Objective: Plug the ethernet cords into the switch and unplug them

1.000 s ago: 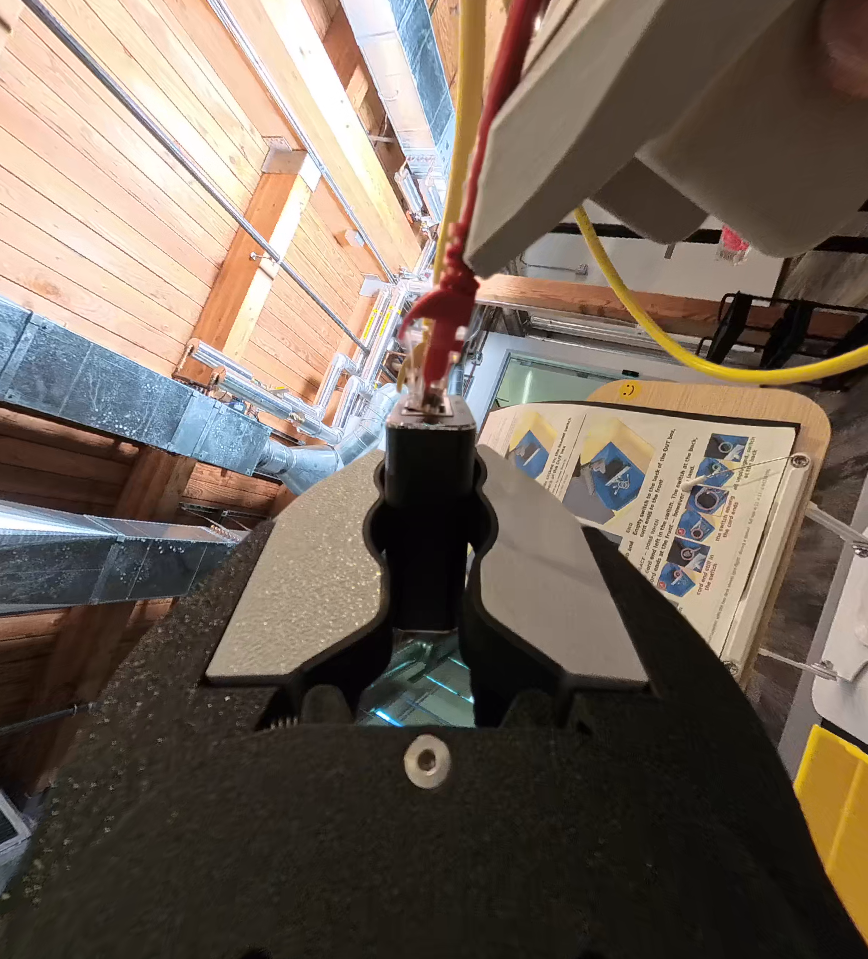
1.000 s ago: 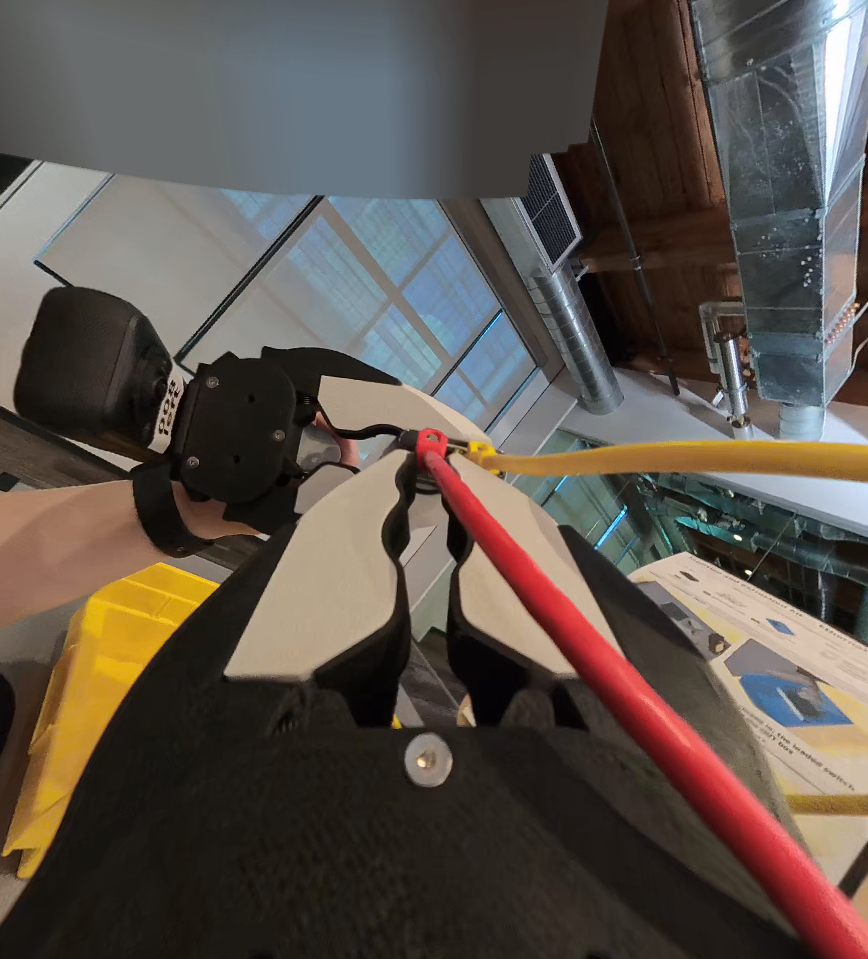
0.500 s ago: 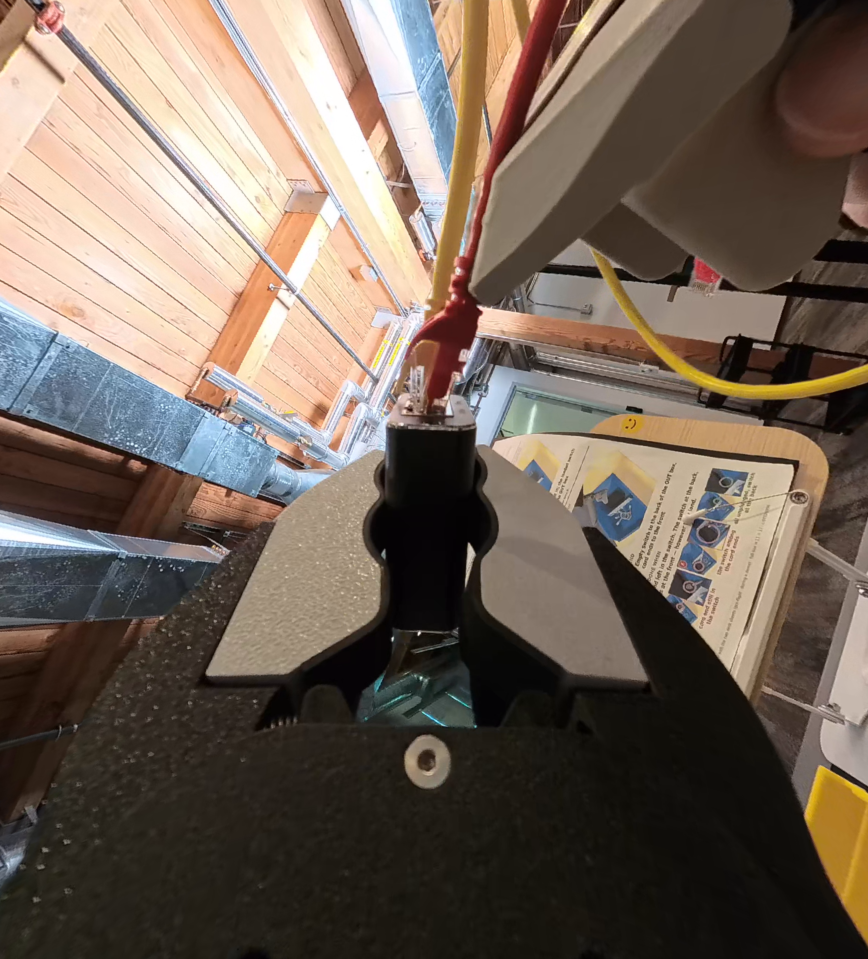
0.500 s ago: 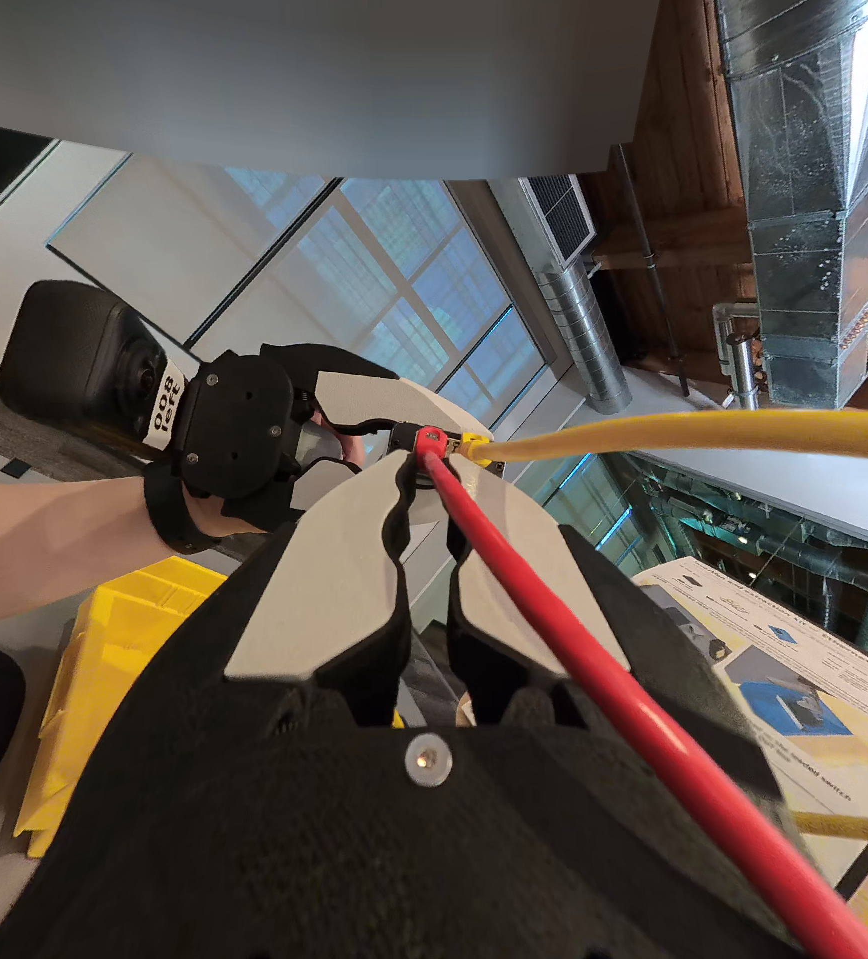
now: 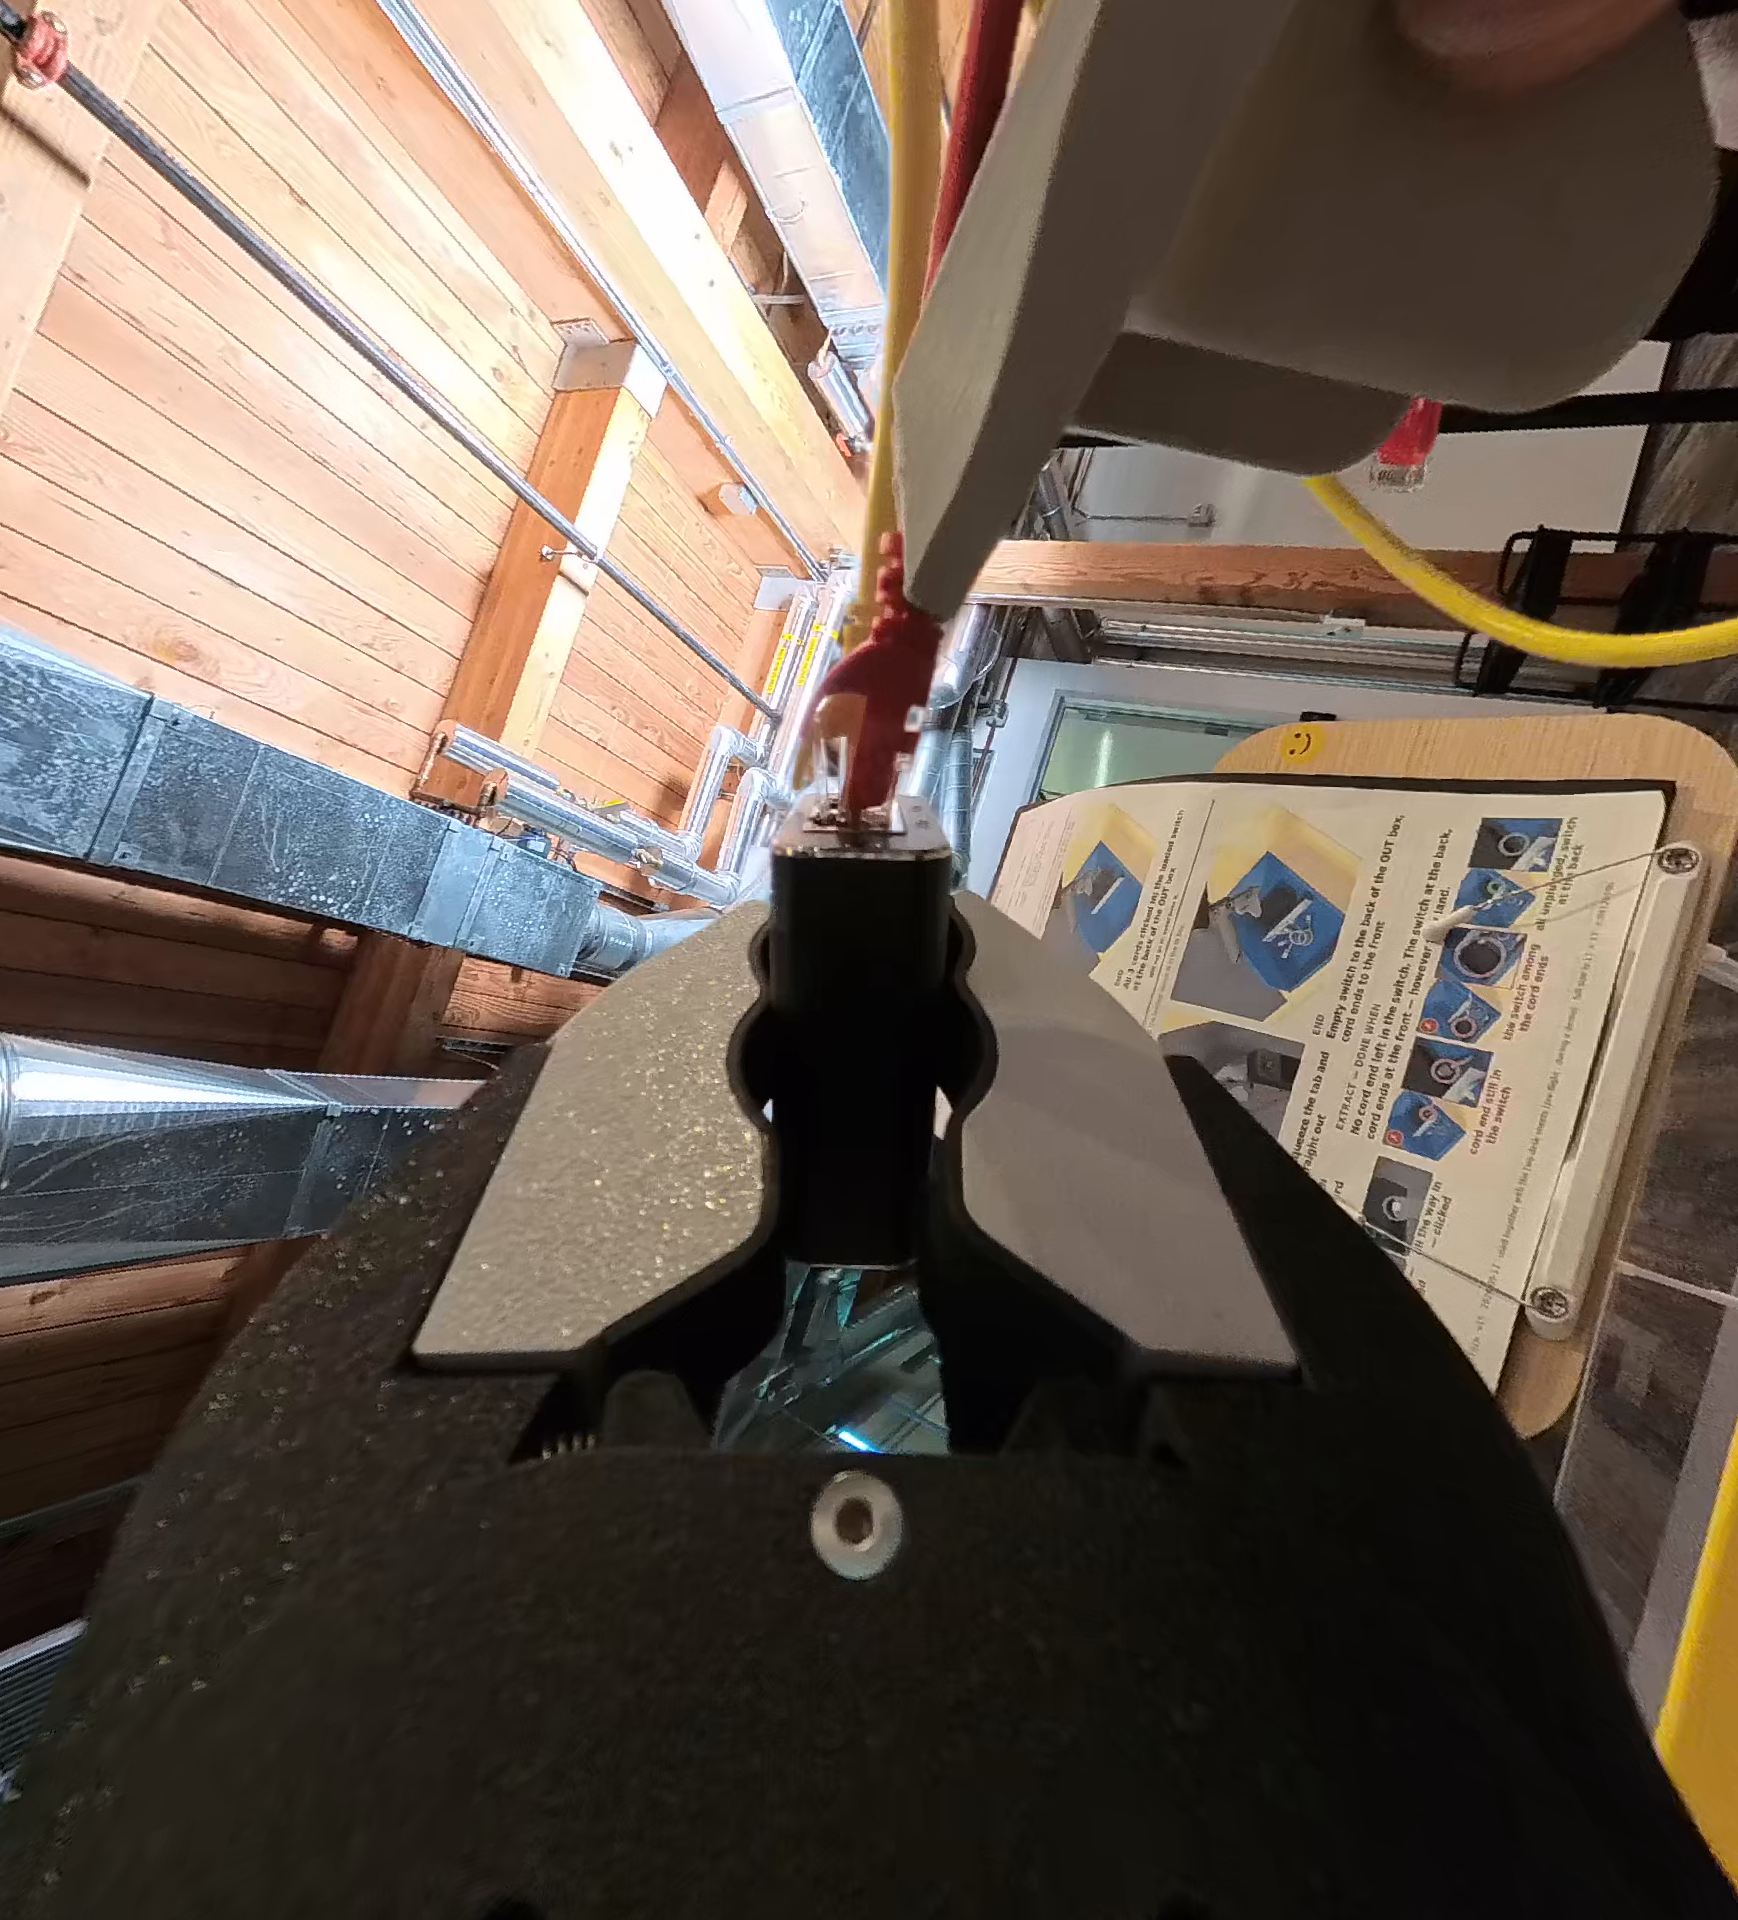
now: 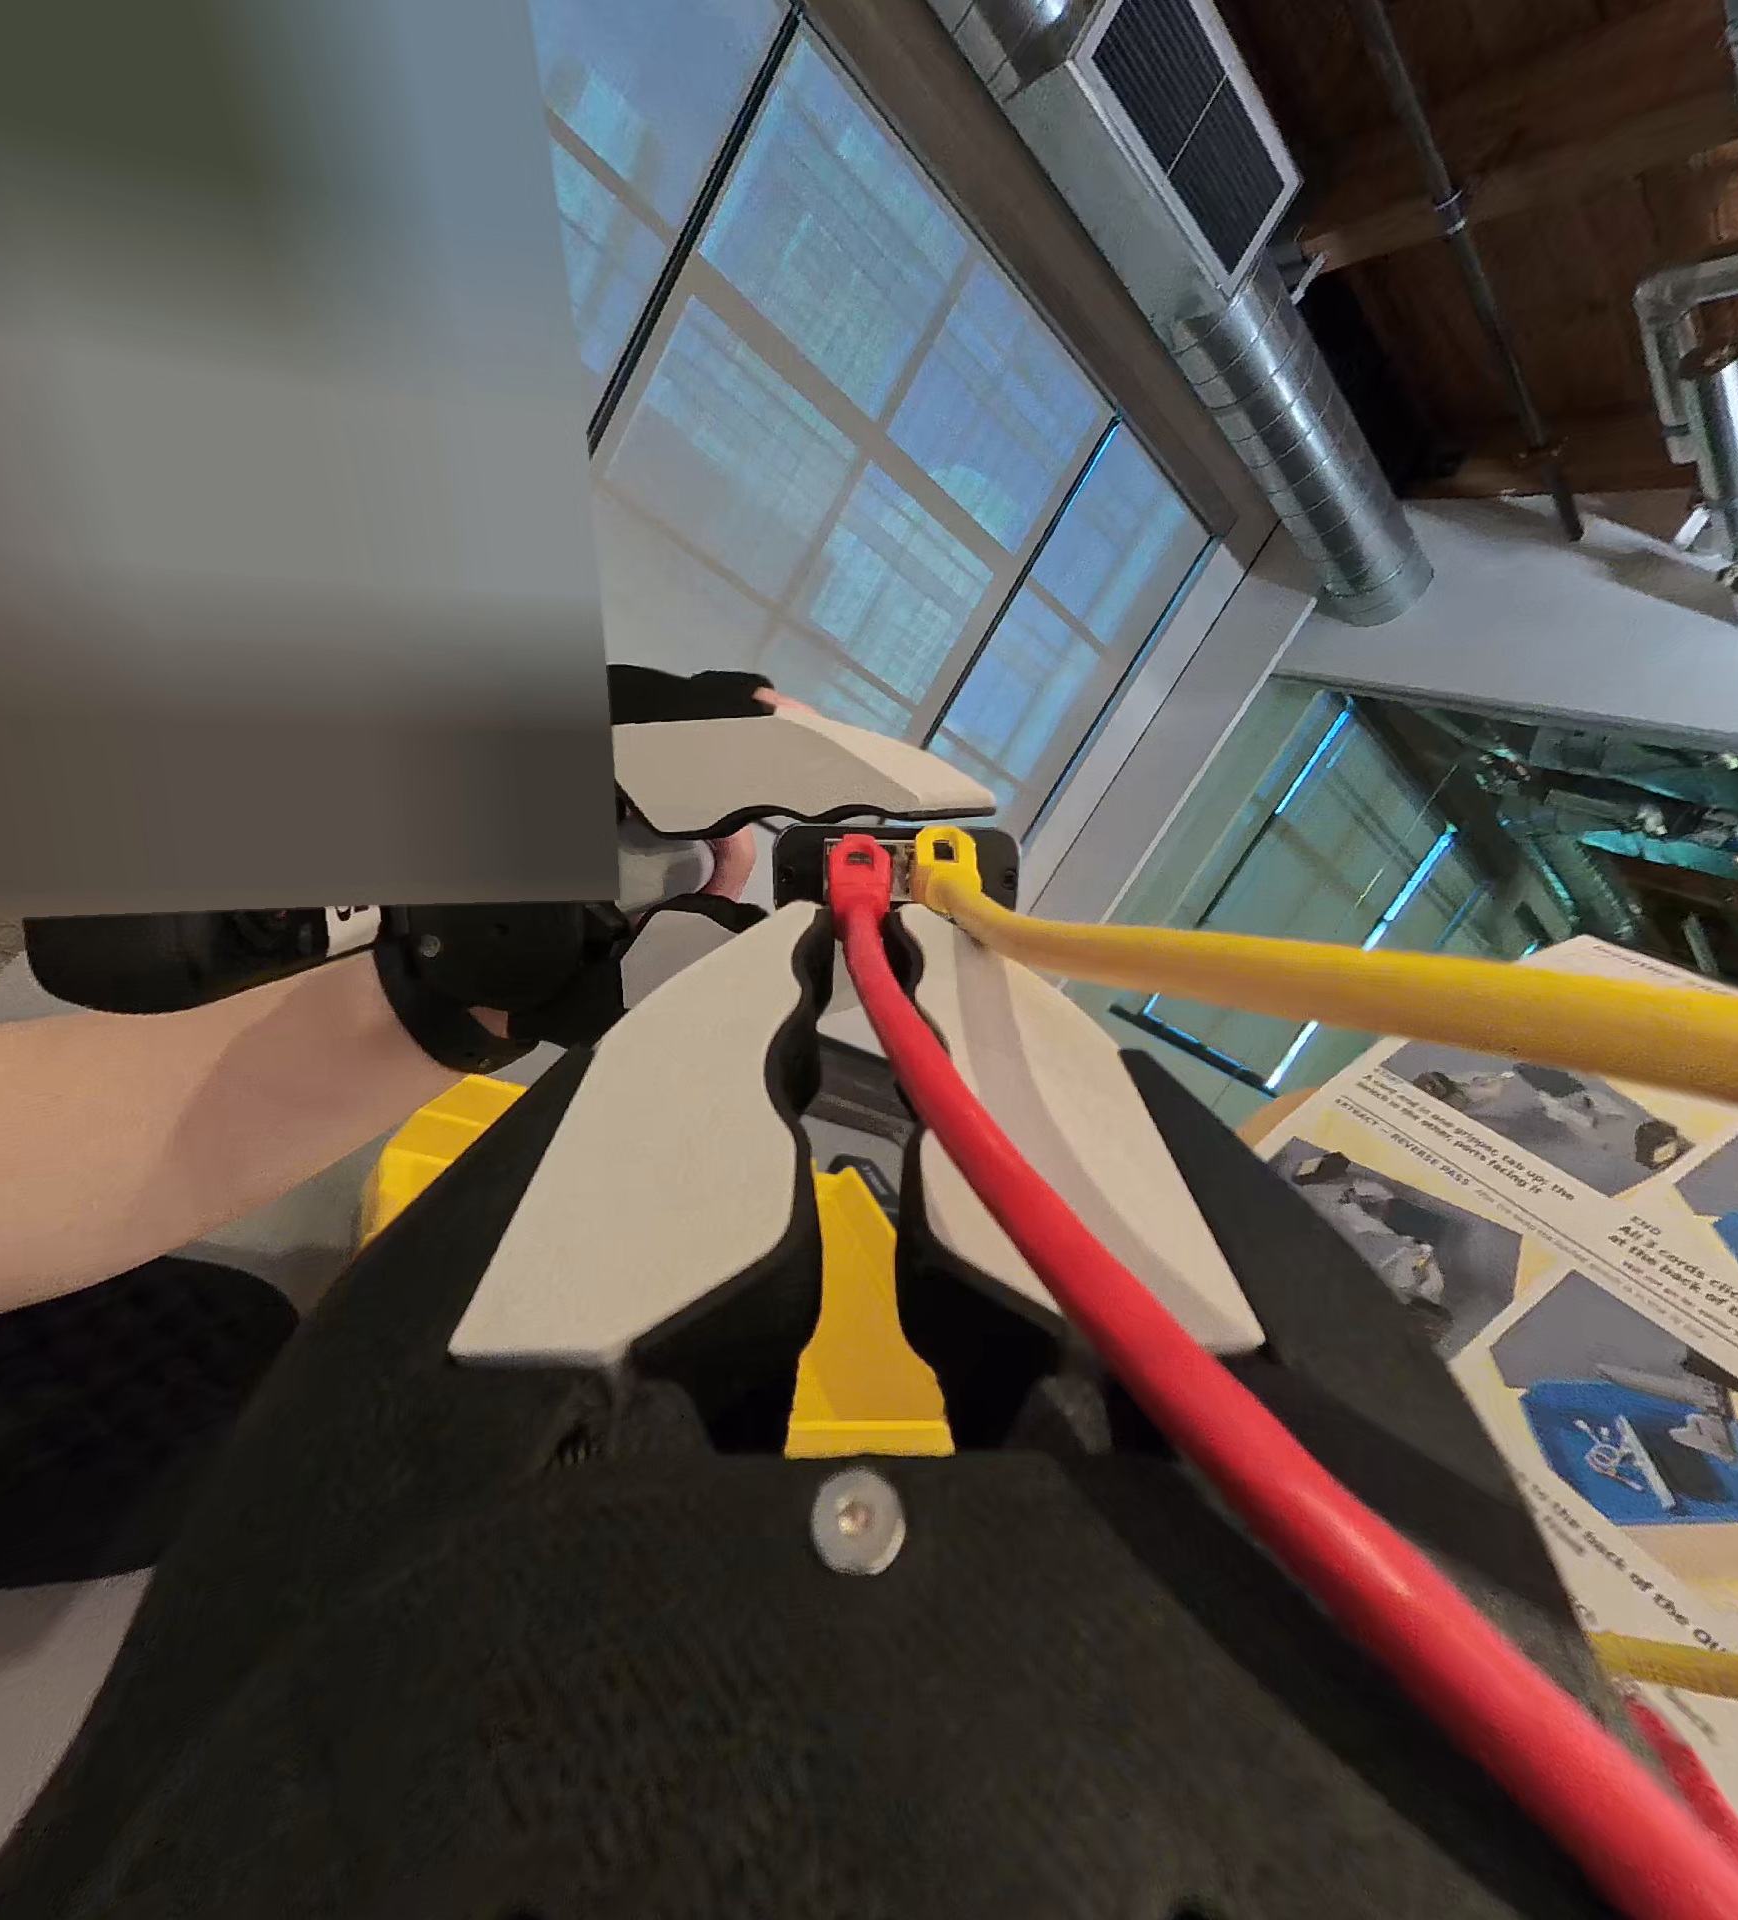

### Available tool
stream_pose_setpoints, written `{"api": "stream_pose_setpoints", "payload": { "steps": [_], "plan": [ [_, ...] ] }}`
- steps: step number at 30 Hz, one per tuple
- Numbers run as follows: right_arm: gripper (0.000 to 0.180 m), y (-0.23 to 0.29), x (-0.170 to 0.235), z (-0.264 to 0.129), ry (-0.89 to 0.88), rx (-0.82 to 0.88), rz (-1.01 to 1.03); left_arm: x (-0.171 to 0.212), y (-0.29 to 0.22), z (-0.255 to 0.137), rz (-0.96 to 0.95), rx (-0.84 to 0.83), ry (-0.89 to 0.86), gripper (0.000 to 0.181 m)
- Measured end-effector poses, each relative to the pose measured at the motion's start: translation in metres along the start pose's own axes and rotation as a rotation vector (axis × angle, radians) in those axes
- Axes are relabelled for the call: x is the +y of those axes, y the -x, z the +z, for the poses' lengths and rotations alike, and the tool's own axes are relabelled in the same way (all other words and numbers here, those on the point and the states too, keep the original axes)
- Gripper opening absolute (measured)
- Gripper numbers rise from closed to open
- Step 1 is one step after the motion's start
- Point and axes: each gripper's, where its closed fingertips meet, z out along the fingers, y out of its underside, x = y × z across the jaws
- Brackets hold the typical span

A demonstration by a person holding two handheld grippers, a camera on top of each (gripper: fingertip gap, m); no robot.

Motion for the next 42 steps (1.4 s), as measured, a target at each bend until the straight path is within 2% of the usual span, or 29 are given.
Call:
{"api": "stream_pose_setpoints", "payload": {
  "steps": [16,22,42],
  "plan": [
    [0.01,0.0,-0.007,-0.009,-0.027,-0.094,0.119,-0.015,-0.006,0.0,-0.075,0.068,-0.024,0.027],
    [0.011,-0.008,-0.005,-0.016,0.021,-0.11,0.147,-0.027,-0.014,0.002,-0.094,0.094,-0.038,0.026],
    [0.011,-0.004,0.001,-0.023,0.058,-0.209,0.22,-0.031,-0.024,0.003,-0.158,0.144,-0.047,0.025]
  ]
}}
